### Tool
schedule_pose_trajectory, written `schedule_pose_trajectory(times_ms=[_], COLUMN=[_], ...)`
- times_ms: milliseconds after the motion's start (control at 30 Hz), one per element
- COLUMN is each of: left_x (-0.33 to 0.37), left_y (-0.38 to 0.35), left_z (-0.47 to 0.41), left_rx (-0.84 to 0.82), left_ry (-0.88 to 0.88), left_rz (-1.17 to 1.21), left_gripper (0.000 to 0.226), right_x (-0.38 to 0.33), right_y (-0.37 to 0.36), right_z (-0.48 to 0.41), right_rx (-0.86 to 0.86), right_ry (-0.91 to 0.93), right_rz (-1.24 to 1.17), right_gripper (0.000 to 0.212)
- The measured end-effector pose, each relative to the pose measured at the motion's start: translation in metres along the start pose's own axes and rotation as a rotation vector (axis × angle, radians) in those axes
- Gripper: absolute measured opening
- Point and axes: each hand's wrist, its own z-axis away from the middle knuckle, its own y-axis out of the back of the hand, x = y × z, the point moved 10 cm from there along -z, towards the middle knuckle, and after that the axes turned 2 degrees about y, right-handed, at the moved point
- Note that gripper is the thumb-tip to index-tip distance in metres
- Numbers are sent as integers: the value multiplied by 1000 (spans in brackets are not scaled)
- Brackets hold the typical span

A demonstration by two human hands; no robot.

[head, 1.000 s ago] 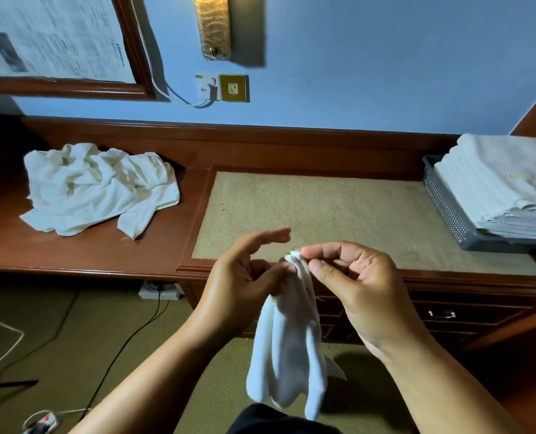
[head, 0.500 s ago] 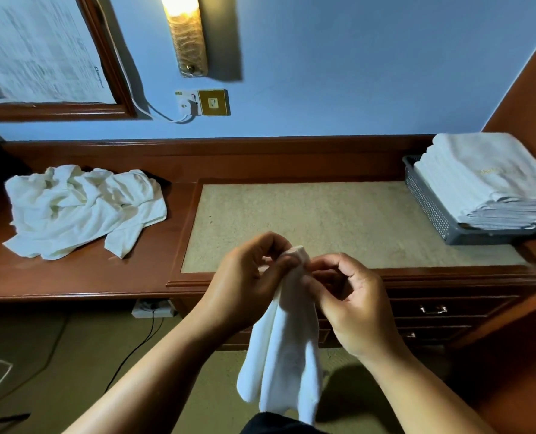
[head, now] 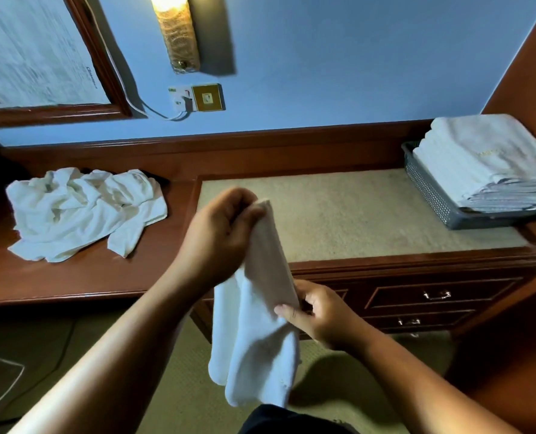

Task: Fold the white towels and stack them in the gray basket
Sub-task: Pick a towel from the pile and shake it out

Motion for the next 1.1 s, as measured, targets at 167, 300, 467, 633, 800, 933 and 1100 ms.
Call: schedule_pose_trajectory(times_ms=[167, 300, 467, 633, 800, 933, 1100], left_x=[-67, -102, -124, -96, -68, -24, 15], left_y=[45, 56, 38, 5, -20, -46, -42], left_z=[-10, 4, 33, 51, 45, 37, 20], left_rx=[189, 200, 43, -112, -111, -211, -240], left_ry=[190, 322, 482, 518, 476, 310, 101], left_rz=[6, -156, 147, 676, 704, 553, 617], left_gripper=[20, 16, 15, 23, 22, 16, 23], right_x=[92, 114, 106, 51, -43, -69, -69], right_y=[19, 77, 123, 100, 12, 1, 50], right_z=[5, -1, 1, 12, 30, 31, 37], right_rx=[-48, 170, 494, 609, 208, 278, 642], right_ry=[-300, -391, -395, -282, -67, -9, 70], right_rz=[340, 598, 714, 435, 68, 281, 105], right_gripper=[19, 12, 15, 19, 59, 76, 9])
